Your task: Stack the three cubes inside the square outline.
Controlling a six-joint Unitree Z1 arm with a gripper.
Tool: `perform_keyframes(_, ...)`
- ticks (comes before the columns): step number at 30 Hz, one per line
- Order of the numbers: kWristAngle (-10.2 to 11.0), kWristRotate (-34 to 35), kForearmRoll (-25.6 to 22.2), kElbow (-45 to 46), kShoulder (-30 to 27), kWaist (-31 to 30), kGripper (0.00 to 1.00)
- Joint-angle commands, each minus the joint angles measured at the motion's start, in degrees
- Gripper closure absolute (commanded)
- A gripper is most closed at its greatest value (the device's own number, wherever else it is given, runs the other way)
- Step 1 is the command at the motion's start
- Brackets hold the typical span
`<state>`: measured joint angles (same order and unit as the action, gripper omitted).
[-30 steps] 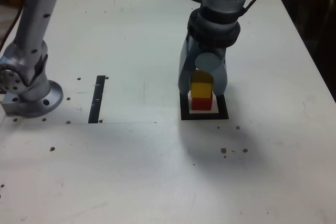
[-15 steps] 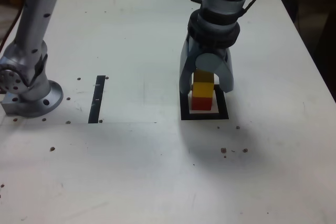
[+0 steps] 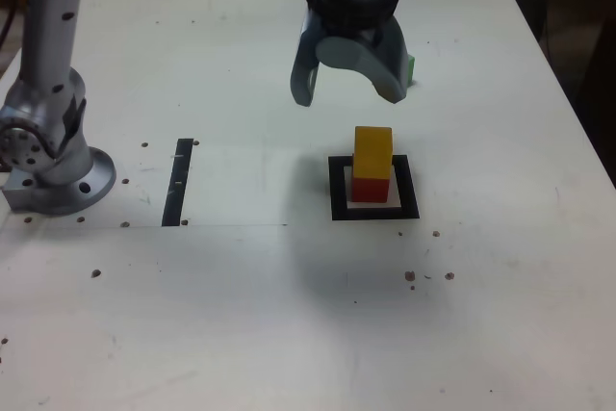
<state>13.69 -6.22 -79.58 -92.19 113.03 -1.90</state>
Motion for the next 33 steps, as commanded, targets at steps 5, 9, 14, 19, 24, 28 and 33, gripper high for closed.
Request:
perform_keyframes(5, 2.61, -10.95, 2.17, -1.0, 1.17, 6.69, 0.01)
perform_keyframes(9, 4.0, -20.89, 2.89, -3.07, 1.91, 12.86, 0.01)
perform_keyframes(14, 6.11, -33.37, 2.8, -7.06, 4.68, 17.93, 0.01)
perform_keyframes(19, 6.47, -41.45, 3.17, -10.34, 7.78, 19.88, 0.01)
perform_keyframes(24, 3.61, -45.57, 4.05, -12.43, 10.39, 20.58, 0.01)
perform_keyframes(28, 1.37, -47.57, 3.96, -14.84, 12.83, 20.46, 0.01)
perform_keyframes(33, 1.26, -48.61, 3.31, -18.16, 16.19, 20.31, 0.04)
